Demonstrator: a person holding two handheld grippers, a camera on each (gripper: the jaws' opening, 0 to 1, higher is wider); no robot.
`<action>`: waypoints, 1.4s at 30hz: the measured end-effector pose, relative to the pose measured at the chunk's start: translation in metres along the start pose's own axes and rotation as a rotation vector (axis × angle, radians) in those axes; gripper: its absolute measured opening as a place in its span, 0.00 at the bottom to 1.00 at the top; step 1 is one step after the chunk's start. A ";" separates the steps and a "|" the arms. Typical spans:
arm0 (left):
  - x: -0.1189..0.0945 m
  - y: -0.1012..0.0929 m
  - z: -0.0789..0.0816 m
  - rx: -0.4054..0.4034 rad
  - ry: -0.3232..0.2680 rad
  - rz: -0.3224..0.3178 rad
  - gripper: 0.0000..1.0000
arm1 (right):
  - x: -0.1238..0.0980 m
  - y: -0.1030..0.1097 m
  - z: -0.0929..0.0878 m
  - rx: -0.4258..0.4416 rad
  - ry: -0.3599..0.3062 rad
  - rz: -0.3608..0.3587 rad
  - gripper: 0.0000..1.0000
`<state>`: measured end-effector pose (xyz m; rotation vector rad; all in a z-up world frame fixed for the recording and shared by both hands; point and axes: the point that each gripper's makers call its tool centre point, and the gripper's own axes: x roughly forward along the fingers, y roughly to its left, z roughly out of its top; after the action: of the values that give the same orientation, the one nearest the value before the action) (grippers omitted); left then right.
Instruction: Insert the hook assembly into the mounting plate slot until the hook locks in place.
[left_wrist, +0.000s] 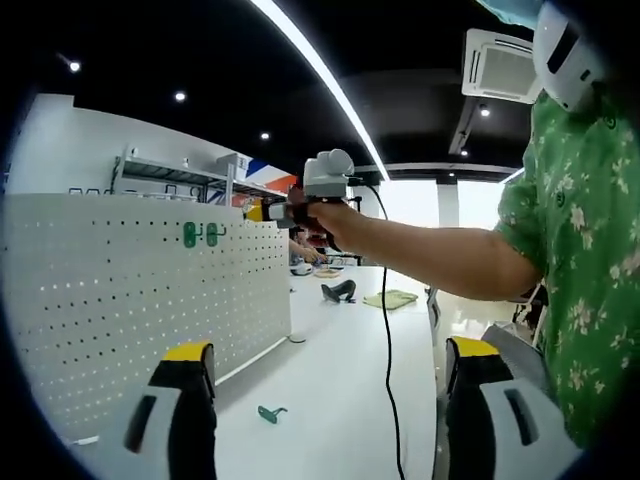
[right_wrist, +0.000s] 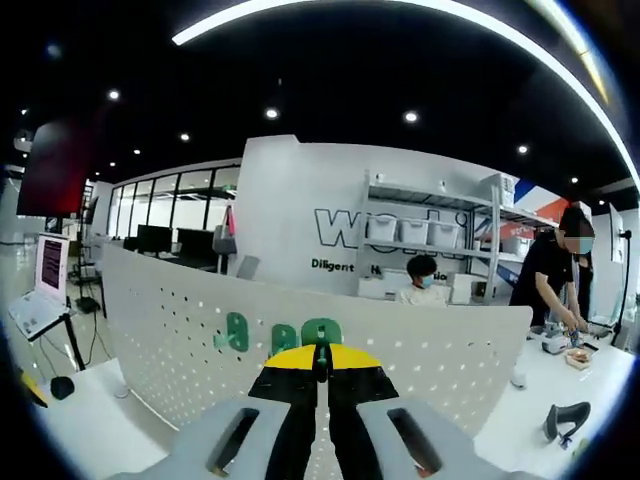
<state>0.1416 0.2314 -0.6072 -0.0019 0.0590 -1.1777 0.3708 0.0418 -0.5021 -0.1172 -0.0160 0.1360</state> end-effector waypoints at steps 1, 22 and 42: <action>-0.001 0.002 -0.001 -0.003 0.001 0.003 0.98 | 0.002 0.000 -0.001 0.001 0.001 -0.001 0.01; 0.000 0.009 -0.004 -0.015 0.014 0.014 0.97 | 0.030 -0.013 -0.019 0.106 0.012 -0.038 0.01; 0.001 0.009 -0.007 -0.023 0.016 -0.001 0.96 | 0.035 -0.015 -0.021 0.123 0.005 -0.097 0.01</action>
<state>0.1505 0.2338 -0.6141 -0.0127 0.0868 -1.1777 0.4083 0.0297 -0.5209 0.0066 -0.0081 0.0400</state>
